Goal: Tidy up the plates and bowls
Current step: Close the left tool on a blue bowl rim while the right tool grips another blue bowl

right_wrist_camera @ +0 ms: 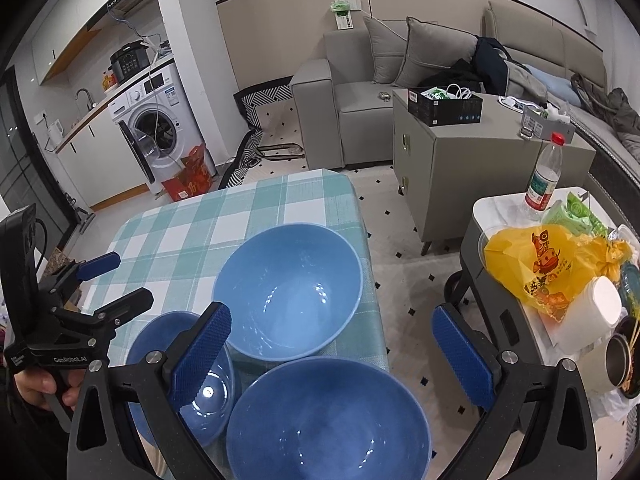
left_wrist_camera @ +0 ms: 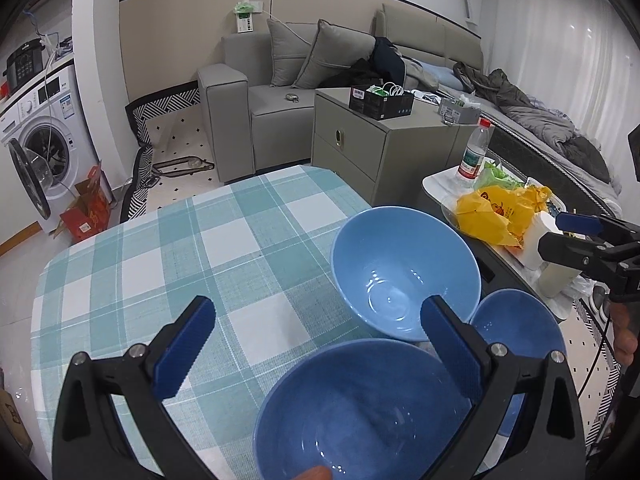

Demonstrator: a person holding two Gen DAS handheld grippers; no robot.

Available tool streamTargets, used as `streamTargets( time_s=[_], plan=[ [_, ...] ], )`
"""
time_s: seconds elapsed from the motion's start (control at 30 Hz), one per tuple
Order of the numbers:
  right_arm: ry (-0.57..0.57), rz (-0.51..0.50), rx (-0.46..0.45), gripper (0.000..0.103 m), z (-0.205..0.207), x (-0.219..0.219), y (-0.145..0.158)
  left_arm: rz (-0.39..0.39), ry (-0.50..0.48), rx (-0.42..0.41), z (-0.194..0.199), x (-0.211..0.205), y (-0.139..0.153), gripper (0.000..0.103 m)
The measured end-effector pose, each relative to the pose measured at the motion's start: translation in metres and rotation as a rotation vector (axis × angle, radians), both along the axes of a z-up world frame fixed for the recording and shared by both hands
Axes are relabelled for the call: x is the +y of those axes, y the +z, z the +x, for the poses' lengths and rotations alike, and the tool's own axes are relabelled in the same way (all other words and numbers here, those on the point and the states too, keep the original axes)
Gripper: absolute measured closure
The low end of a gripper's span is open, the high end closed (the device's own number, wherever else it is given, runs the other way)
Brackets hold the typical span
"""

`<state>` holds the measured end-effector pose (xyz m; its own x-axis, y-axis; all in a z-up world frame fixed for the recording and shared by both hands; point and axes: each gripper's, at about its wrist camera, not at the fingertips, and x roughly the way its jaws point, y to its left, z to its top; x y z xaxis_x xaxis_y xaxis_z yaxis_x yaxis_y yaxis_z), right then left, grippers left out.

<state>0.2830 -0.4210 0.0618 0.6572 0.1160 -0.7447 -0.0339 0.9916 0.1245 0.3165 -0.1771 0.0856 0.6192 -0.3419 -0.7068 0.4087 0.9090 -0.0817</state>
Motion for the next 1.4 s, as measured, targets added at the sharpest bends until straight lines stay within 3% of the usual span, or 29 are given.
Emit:
streamTargets(
  time_s=[0.8,1.1,1.2,1.4],
  plan=[
    [-0.015,0.028,0.130,0.006,0.057,-0.008,-0.055,0.043,-0.042,0.092,0.041,-0.033,-0.045,0.003],
    [-0.006,0.020,0.167,0.020,0.066,-0.009,-0.070,0.056,-0.059,0.137,0.049,-0.043,-0.059,0.016],
    [0.002,0.019,0.177,0.026,0.068,-0.008,-0.074,0.060,-0.071,0.158,0.051,-0.047,-0.063,0.040],
    [0.017,0.011,0.196,0.031,0.072,-0.005,-0.082,0.063,-0.087,0.181,0.051,-0.052,-0.069,0.054]
  ],
)
